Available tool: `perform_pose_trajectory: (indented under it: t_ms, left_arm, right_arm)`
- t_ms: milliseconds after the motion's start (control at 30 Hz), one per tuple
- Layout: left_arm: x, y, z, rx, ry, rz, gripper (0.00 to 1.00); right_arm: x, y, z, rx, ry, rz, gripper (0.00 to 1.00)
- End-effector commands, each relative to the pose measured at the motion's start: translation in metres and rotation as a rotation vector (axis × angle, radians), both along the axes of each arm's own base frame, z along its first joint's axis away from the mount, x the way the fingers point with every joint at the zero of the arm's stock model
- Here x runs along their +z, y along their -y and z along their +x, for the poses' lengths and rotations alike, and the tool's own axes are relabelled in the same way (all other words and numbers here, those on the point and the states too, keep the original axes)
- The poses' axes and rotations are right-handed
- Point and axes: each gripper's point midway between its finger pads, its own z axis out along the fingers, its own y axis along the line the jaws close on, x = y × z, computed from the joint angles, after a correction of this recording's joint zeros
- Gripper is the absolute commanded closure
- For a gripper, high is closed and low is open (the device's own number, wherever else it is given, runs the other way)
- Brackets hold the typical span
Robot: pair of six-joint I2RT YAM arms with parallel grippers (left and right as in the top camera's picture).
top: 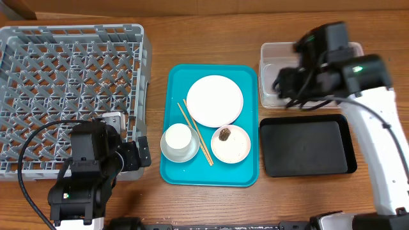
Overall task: Sort waste into correct bins and load items into the dishwasher
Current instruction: 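Carry the tissue to the clear bin and release it, then grasp the rim of the rice bowl with the right gripper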
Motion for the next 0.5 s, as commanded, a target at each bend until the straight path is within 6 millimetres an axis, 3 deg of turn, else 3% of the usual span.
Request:
perform_pose_trajectory:
  t_ms: [0,167,300,467]
  left_arm:
    - [0.011,0.002,0.002,-0.001,0.028,-0.009,0.00]
    - [0.011,0.002,0.002,-0.001,0.028,-0.009,0.00]
    - [0.011,0.002,0.002,-0.001,0.028,-0.009,0.00]
    - [0.009,0.002,0.001,-0.001,0.021,-0.009,0.00]
  right_arm:
    - [0.007,-0.017,-0.026,0.013,0.074,-0.033,0.48]
    - [-0.014,-0.070,-0.059,0.212,0.148,-0.038,0.40]
    - [-0.058,-0.109,-0.082,0.352,0.113,-0.051,0.42]
    - [-0.117,-0.138,-0.095,0.405,0.020,-0.088,0.46]
